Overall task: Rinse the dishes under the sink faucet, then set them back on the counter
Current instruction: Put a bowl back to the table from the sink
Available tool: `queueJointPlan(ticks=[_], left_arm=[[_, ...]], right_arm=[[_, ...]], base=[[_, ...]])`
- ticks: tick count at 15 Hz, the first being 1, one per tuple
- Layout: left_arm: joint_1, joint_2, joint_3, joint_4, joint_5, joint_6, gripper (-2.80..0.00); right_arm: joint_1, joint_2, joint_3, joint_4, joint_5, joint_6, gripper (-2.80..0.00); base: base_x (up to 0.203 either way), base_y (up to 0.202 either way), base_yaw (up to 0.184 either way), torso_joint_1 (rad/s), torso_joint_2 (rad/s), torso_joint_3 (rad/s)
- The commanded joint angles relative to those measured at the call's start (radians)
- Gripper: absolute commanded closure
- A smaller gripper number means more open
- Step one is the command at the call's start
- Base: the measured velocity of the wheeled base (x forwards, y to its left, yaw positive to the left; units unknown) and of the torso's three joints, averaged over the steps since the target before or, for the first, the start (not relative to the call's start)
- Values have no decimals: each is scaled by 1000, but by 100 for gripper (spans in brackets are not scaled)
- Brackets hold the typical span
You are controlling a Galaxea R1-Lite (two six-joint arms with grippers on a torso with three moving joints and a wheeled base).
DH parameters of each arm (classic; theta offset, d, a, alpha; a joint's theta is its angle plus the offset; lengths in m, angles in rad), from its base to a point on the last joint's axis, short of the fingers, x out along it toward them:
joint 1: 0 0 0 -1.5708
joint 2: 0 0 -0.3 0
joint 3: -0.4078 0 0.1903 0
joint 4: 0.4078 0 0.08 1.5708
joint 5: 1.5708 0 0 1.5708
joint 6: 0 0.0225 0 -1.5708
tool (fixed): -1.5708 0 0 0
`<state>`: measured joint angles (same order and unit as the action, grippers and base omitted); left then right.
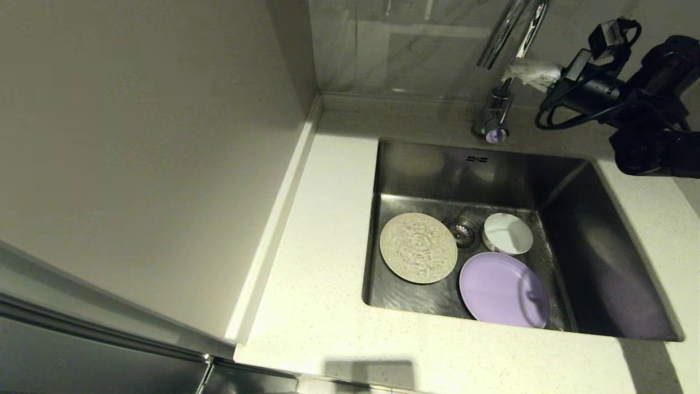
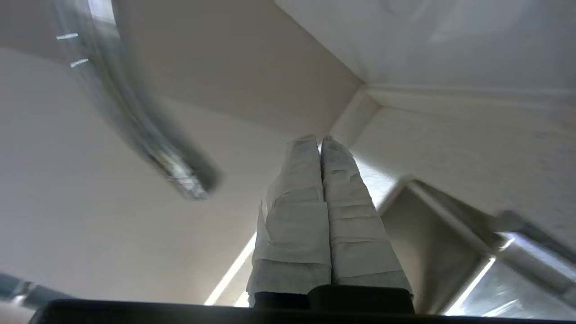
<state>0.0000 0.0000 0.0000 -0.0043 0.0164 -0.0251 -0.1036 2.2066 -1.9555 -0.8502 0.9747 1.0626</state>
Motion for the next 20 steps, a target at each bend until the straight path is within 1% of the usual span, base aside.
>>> queueJointPlan(ticks=[1,3,4,5,7,8,9,10,12,13,14,16,17,18,20], left_arm=[[0,-3,0,0,0,-1,0],[-1,-3,0,0,0,0,0],[0,-3,0,0,0,-1,0],[0,-3,0,0,0,-1,0],[0,-3,0,0,0,-1,0],[0,-3,0,0,0,0,0],[0,-3,0,0,0,-1,0],[0,-3,0,0,0,-1,0],[0,-3,0,0,0,-1,0],[0,-3,0,0,0,0,0],[0,-3,0,0,0,0,0],[0,-3,0,0,0,0,0],[0,-3,0,0,0,-1,0],[0,-3,0,0,0,-1,0],[-1,-3,0,0,0,-1,0]], right_arm=[[-6,-88,54,25,7,2,0],[-19,-169,133,115,9,-35,0],[-26,-218,193,196,10,-89,0],[-29,-270,256,313,9,-177,0],[-32,-376,379,571,1,-405,0],[-32,-434,459,713,-15,-536,0],[-30,-486,536,856,-49,-701,0],[-28,-529,607,986,-101,-866,0],[-26,-614,727,1210,-242,-1236,0],[-27,-668,780,1287,-290,-1387,0],[-28,-724,828,1333,-323,-1467,0],[-29,-800,907,1365,-354,-1501,0],[-44,-819,936,1367,-370,-1514,0],[-55,-818,942,1365,-388,-1552,0],[-54,-763,928,1351,-398,-1613,0]], base=[[0,0,0,0,0,0],[0,0,0,0,0,0],[0,0,0,0,0,0],[0,0,0,0,0,0],[0,0,0,0,0,0],[0,0,0,0,0,0],[0,0,0,0,0,0],[0,0,0,0,0,0],[0,0,0,0,0,0],[0,0,0,0,0,0],[0,0,0,0,0,0],[0,0,0,0,0,0],[0,0,0,0,0,0],[0,0,0,0,0,0],[0,0,0,0,0,0]])
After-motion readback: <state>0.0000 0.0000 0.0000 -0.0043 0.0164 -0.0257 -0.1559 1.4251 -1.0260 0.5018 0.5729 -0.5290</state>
